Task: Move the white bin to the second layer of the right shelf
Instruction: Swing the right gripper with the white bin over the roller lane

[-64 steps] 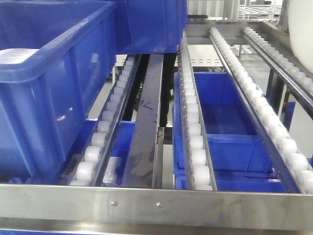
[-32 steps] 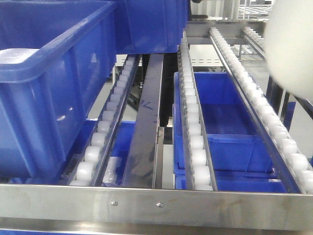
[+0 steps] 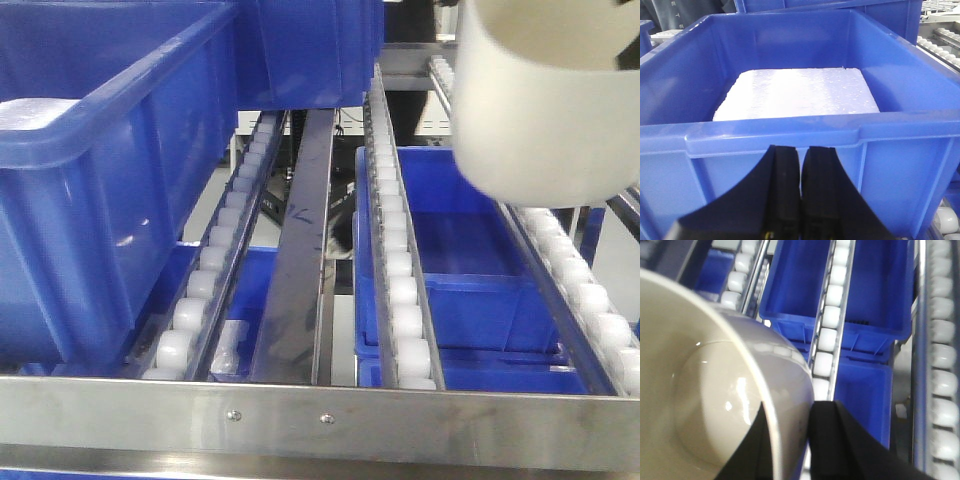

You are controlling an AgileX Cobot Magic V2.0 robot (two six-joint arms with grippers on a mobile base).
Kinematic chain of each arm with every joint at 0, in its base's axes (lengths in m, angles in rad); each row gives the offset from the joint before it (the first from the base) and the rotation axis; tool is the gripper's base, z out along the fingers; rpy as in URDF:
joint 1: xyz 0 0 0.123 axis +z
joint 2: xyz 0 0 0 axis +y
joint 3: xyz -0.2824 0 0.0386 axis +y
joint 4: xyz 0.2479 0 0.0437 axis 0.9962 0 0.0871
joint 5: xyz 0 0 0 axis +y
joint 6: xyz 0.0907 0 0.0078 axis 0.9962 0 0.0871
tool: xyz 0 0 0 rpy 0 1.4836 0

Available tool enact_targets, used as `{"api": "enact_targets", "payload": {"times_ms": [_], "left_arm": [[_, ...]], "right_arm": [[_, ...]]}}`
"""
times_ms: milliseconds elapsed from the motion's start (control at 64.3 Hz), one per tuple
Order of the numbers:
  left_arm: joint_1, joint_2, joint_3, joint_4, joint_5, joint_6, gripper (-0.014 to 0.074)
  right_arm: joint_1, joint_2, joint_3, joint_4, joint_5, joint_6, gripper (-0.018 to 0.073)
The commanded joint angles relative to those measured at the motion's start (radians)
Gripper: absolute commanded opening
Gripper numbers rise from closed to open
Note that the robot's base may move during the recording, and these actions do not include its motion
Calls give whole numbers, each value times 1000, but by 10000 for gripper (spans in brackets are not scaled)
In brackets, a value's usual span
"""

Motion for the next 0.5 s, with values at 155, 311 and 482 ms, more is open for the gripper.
{"api": "enact_targets", "payload": {"times_ms": [155, 311, 482], "left_arm": [[-4, -14, 37, -5, -84, -4, 85], [-4, -14, 37, -5, -84, -4, 85], [-4, -14, 37, -5, -84, -4, 85]], "right_arm": [[-5, 120, -88, 0, -120, 1, 34], [-5, 179, -88, 2, -119, 1, 34], [-5, 215, -88, 6, -126, 1, 34]]}}
